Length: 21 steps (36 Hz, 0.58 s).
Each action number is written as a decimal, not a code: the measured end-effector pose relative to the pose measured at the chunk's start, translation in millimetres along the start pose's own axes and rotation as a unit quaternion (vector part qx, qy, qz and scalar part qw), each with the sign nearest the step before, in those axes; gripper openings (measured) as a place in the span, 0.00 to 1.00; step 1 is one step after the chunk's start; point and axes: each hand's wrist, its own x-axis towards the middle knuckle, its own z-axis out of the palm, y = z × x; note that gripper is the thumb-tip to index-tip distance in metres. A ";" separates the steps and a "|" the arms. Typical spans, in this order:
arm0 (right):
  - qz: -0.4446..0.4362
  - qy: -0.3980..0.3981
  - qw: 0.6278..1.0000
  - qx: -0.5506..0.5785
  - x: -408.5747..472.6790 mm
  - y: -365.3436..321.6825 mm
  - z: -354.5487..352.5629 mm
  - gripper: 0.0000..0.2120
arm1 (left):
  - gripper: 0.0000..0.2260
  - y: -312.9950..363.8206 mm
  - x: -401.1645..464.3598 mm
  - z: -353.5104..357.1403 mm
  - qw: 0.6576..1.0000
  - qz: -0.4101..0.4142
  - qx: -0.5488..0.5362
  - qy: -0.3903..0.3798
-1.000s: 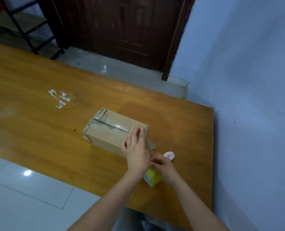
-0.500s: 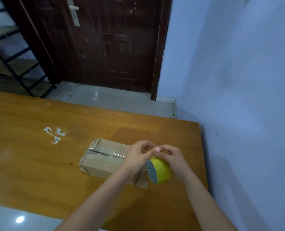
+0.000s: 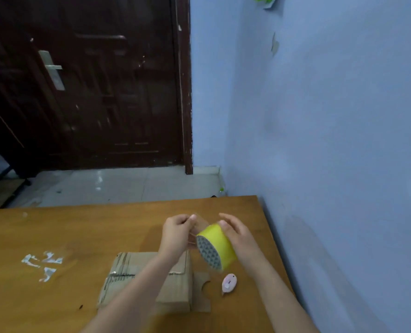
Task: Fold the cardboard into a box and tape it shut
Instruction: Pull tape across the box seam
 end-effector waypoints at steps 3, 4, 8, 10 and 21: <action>-0.021 -0.002 0.999 0.029 -8.3 -10.9 1.9 0.12 | 0.11 15.1 7.7 -9.0 0.996 -0.068 -0.043 -0.041; -0.029 -0.005 0.999 0.037 -11.1 -13.5 2.9 0.15 | 0.11 19.4 10.4 -11.8 0.994 -0.085 -0.050 -0.056; -0.044 -0.012 0.995 0.091 -19.9 -23.9 11.5 0.17 | 0.09 36.0 22.2 -20.3 0.975 -0.163 -0.073 -0.130; -0.060 0.005 0.992 0.115 -23.7 -30.9 15.8 0.14 | 0.09 42.3 28.1 -22.0 0.962 -0.196 -0.077 -0.173; -0.073 0.137 0.984 0.082 -40.5 -60.2 39.9 0.10 | 0.10 70.8 37.6 -12.0 0.974 -0.048 0.081 -0.207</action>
